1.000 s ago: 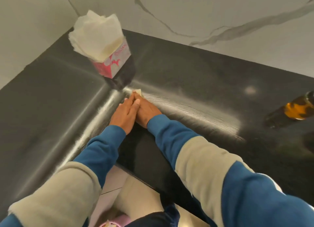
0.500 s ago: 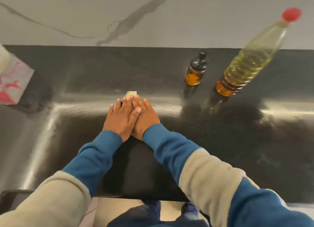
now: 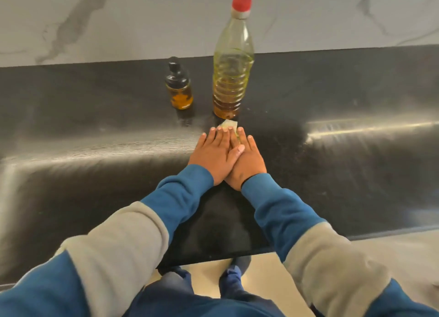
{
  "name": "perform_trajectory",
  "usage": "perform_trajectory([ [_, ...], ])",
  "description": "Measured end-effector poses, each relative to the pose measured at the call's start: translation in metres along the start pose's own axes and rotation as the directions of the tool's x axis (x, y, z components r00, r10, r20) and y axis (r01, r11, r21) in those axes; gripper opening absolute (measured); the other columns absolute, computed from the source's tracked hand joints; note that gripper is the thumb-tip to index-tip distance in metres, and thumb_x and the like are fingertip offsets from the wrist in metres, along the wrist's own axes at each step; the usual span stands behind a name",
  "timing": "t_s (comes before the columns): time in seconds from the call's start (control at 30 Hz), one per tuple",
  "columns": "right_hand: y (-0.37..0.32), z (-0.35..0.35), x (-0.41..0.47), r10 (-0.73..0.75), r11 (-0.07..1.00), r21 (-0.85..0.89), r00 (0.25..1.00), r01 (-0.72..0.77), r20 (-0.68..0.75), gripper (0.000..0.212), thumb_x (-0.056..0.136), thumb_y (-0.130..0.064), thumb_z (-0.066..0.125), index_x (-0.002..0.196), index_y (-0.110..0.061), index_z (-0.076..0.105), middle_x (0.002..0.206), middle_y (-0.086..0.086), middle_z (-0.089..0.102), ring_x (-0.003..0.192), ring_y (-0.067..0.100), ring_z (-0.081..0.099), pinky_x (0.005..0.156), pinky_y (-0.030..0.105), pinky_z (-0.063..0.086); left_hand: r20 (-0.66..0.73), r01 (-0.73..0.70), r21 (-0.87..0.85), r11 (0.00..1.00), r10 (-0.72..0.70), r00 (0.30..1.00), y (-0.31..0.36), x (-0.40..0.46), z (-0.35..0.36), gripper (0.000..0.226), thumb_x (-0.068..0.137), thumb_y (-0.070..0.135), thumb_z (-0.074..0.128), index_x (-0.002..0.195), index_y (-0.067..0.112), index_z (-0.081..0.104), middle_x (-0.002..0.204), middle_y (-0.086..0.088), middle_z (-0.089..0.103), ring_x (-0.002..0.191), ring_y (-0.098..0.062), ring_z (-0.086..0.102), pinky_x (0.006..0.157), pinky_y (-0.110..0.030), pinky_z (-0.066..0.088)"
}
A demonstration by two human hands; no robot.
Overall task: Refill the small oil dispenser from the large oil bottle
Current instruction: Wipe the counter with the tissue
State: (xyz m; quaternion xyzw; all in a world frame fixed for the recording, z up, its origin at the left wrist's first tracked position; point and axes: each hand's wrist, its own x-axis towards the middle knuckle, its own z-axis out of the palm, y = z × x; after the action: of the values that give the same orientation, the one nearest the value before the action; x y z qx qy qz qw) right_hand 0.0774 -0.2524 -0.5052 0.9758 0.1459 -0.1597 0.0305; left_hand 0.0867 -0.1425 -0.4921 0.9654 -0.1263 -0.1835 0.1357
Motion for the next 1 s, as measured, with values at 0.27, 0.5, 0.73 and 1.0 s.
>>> perform_trajectory([
  [0.27, 0.122, 0.015, -0.044, 0.197, 0.980, 0.040, 0.980, -0.196, -0.012, 0.084, 0.097, -0.052, 0.030, 0.155, -0.017, -0.018, 0.165, 0.005, -0.017, 0.151, 0.027, -0.016, 0.124, 0.044, -0.003, 0.018, -0.191, 0.018, 0.981, 0.191, 0.981, 0.120, 0.054, 0.027, 0.073, 0.103, 0.056, 0.010, 0.160, 0.010, 0.008, 0.167, -0.010, 0.012, 0.155, -0.024, 0.004, 0.126, -0.042, 0.001],
  [0.5, 0.175, 0.029, -0.088, 0.312, 0.949, 0.045, 0.950, -0.312, 0.003, 0.082, 0.099, -0.051, 0.028, 0.155, -0.014, -0.018, 0.165, 0.008, -0.016, 0.152, 0.025, -0.014, 0.124, 0.042, -0.004, 0.083, -0.331, 0.066, 0.941, 0.326, 0.942, 0.190, 0.062, 0.045, 0.073, 0.104, 0.055, 0.009, 0.159, 0.007, 0.008, 0.167, -0.011, 0.011, 0.155, -0.024, 0.003, 0.126, -0.041, 0.000],
  [0.73, 0.144, 0.045, -0.135, 0.263, 0.961, 0.082, 0.965, -0.262, 0.004, 0.083, 0.089, -0.055, 0.007, 0.153, -0.010, -0.022, 0.163, 0.014, -0.020, 0.151, 0.027, -0.017, 0.124, 0.043, -0.004, 0.101, -0.379, 0.120, 0.918, 0.368, 0.924, 0.178, 0.008, 0.060, 0.084, 0.096, 0.059, 0.002, 0.158, 0.002, 0.010, 0.166, -0.017, 0.013, 0.155, -0.027, 0.005, 0.126, -0.042, 0.003],
  [1.0, 0.075, 0.043, -0.117, 0.160, 0.979, 0.134, 0.987, -0.154, -0.031, 0.091, 0.081, -0.061, 0.001, 0.155, -0.010, -0.017, 0.163, 0.014, -0.017, 0.151, 0.028, -0.015, 0.124, 0.045, 0.000, 0.059, -0.288, 0.131, 0.949, 0.283, 0.957, 0.110, -0.030, 0.051, 0.079, 0.101, 0.057, 0.007, 0.158, 0.003, 0.008, 0.166, -0.017, 0.010, 0.155, -0.027, 0.003, 0.126, -0.040, -0.001],
])
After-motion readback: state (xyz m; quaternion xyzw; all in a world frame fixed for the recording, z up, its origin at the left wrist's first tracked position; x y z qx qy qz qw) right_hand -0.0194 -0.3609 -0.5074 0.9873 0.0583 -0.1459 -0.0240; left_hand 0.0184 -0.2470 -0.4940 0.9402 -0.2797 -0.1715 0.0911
